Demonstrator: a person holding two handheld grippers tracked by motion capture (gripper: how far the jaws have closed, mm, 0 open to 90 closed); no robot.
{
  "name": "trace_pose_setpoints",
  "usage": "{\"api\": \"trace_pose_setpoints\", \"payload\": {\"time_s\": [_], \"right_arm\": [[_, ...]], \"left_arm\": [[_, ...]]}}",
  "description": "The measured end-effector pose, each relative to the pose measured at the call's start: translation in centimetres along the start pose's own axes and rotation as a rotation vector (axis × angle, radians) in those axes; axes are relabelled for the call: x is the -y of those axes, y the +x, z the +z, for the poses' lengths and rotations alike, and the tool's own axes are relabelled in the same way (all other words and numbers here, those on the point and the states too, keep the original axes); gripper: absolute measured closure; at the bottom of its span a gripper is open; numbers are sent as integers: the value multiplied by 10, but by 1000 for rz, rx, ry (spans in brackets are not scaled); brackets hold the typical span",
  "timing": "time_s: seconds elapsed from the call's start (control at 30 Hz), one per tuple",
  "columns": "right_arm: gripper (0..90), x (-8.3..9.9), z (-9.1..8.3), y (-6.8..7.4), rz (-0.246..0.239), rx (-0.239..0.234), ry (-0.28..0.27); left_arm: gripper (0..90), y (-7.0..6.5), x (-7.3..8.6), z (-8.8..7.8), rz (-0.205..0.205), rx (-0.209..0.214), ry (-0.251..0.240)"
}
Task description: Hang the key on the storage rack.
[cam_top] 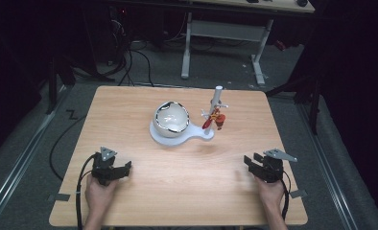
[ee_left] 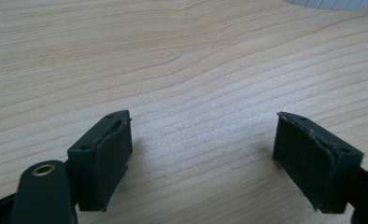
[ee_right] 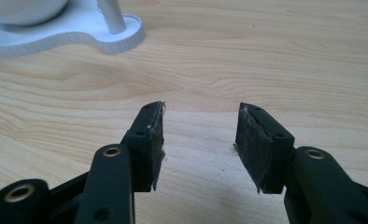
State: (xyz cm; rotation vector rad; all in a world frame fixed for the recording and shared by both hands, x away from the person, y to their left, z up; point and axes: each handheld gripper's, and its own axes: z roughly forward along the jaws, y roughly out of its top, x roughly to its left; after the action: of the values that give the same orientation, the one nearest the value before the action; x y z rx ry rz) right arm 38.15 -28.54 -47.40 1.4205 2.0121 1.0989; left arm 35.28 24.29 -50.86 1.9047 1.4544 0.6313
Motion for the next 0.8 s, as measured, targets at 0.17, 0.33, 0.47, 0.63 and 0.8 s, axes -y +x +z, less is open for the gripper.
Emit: {"api": "trace_pose_setpoints", "payload": {"time_s": [0.17,0.33,0.47,0.63,0.8], "right_arm": [[507,1,6,-4,3,20,25],[458,2,12,-9,8,71,53],[440,3,16,-12,9,100,71],[417,4,18,-16,17,120,87],[403,6,21,-18,36,138,102]], "left_arm": [[202,0,0,0,-1,0,-1],[202,0,0,0,-1,0,-1],[202,0,0,0,-1,0,-1],[202,0,0,0,-1,-1,0],[202,0,0,0,-1,-1,0]]}}
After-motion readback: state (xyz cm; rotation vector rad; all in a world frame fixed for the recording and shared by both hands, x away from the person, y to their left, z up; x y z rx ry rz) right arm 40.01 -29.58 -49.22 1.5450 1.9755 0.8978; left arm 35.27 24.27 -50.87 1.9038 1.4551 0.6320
